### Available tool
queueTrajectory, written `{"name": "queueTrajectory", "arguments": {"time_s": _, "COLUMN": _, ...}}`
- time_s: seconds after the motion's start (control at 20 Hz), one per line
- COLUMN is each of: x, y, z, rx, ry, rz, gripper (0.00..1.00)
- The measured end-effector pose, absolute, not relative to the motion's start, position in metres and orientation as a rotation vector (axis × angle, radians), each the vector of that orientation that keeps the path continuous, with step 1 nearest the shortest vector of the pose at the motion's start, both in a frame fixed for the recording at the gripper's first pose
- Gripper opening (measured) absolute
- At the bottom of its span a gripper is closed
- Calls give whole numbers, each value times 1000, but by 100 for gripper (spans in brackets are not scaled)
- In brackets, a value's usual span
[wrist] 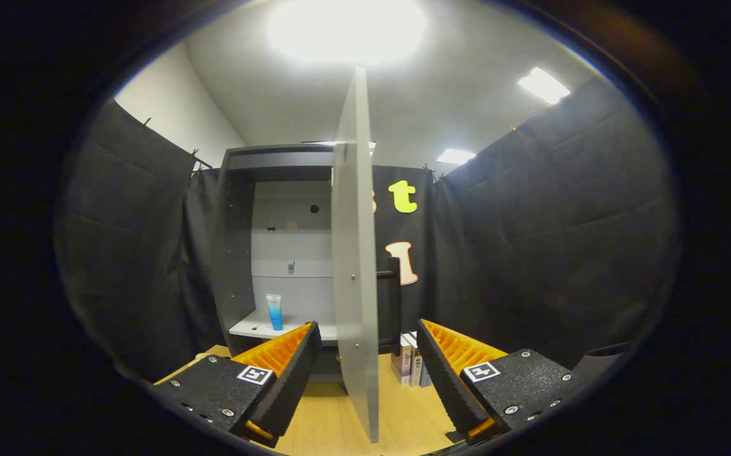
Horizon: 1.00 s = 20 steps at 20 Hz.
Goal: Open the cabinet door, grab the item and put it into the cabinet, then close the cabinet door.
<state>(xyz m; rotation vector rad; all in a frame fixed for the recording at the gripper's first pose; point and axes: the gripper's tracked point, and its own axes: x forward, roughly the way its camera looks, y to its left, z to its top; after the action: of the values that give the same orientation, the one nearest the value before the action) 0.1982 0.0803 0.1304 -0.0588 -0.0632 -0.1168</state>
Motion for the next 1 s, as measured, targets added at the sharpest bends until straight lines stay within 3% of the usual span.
{"name": "queueTrajectory", "arguments": {"time_s": 0.45, "x": 231, "y": -11, "z": 136, "rx": 26, "ry": -52, "rz": -304, "gripper": 93}}
{"name": "queueTrajectory", "arguments": {"time_s": 1.0, "x": 277, "y": -22, "z": 113, "rx": 51, "ry": 6, "rz": -380, "gripper": 93}}
